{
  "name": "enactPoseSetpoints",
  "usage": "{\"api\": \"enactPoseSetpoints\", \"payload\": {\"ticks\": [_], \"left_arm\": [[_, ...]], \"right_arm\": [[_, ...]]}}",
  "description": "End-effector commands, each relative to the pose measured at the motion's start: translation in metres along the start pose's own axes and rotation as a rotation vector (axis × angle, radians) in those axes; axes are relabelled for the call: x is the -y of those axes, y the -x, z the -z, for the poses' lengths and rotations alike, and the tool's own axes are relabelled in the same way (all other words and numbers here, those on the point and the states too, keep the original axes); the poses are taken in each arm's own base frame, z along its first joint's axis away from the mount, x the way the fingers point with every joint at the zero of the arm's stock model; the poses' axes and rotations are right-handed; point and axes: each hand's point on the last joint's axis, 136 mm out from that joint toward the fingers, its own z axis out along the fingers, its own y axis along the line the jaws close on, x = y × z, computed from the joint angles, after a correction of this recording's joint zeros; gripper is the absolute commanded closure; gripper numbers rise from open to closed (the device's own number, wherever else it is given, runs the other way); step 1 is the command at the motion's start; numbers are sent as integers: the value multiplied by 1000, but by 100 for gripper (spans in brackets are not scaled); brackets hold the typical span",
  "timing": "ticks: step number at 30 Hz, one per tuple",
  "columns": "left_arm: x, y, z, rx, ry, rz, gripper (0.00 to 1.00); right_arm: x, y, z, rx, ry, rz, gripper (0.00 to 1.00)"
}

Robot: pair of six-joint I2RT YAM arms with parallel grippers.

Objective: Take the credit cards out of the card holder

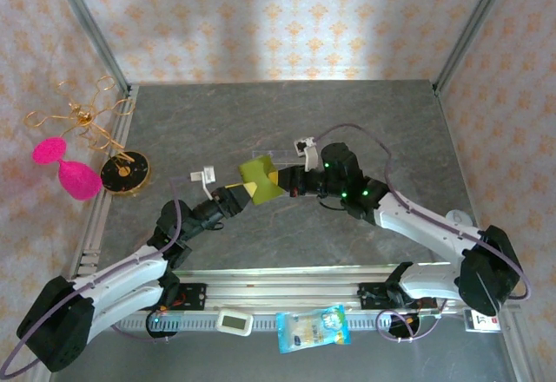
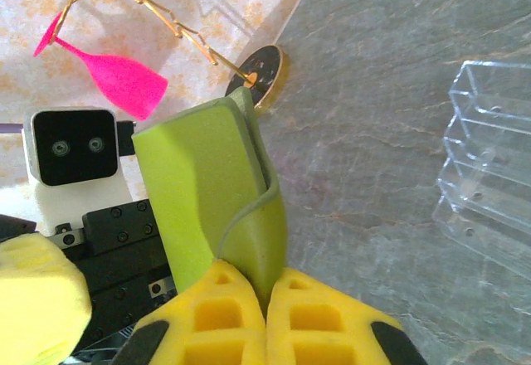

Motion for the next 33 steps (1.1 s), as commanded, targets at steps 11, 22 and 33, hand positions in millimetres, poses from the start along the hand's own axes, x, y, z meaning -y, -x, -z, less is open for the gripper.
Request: {"api": "enactPoseSetpoints", "payload": {"ticks": [11, 22, 33], "left_arm": [[29, 16, -9, 44, -89, -54, 85], [-2, 16, -21, 46, 133, -30, 100], [-1, 26, -23, 81, 209, -29, 100]], "right_arm": [[-20, 11, -1, 17, 92, -39, 98], [23, 38, 28, 129, -285, 18, 47], [11, 26, 8, 84, -420, 171, 48]]}}
